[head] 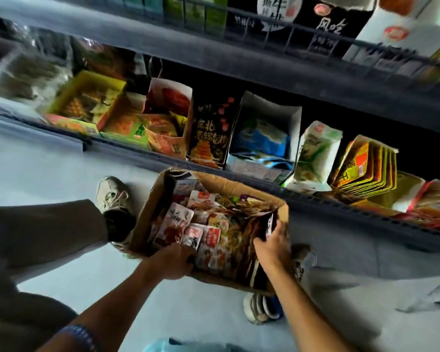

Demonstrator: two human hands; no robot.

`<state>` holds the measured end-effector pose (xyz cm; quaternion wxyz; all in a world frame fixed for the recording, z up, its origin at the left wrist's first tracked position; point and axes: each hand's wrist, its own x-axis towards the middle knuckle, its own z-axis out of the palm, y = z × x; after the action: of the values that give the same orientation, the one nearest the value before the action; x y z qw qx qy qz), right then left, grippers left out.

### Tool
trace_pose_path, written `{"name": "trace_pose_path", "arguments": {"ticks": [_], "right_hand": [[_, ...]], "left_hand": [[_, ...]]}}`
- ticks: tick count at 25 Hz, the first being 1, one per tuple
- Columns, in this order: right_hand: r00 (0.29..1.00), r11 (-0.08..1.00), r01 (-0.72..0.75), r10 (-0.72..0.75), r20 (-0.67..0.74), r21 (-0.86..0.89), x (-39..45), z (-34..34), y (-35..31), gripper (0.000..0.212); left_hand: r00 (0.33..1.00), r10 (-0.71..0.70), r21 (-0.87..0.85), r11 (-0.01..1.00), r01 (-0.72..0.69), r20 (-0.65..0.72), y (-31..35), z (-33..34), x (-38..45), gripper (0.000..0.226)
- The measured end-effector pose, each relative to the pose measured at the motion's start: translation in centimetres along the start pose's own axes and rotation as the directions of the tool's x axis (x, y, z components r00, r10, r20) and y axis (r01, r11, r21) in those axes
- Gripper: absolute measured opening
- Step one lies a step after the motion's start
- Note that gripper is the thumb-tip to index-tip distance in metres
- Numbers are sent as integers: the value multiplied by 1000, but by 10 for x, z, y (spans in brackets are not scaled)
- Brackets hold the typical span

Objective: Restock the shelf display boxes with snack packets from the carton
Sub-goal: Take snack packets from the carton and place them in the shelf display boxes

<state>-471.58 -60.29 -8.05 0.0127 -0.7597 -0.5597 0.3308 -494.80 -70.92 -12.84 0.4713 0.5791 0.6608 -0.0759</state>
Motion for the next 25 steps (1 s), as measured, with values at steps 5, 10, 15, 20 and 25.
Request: {"name": "trace_pose_path", "arguments": {"ticks": [5, 10, 15, 20, 25], "right_hand": [[939, 926, -309, 260, 226, 217, 26, 24, 0, 81], [989, 991, -106, 114, -98, 85, 20, 56, 0, 62], [979, 973, -102, 135, -150, 207, 26, 50, 0, 36], [990, 983, -43, 66, -126, 179, 21, 45, 5, 38], [994, 986, -14, 32, -107, 164, 25, 47, 10, 39]], "left_hand": [[988, 29, -132, 990, -49, -151, 3, 3, 24, 61], [939, 30, -91, 994, -65, -343, 16, 3, 45, 66], [946, 93, 16, 996, -92, -312, 50, 20, 93, 73], [916, -110, -52, 994, 97, -385, 47, 18, 134, 65], [883, -23, 52, 997, 54, -470, 52, 33, 138, 68]]}}
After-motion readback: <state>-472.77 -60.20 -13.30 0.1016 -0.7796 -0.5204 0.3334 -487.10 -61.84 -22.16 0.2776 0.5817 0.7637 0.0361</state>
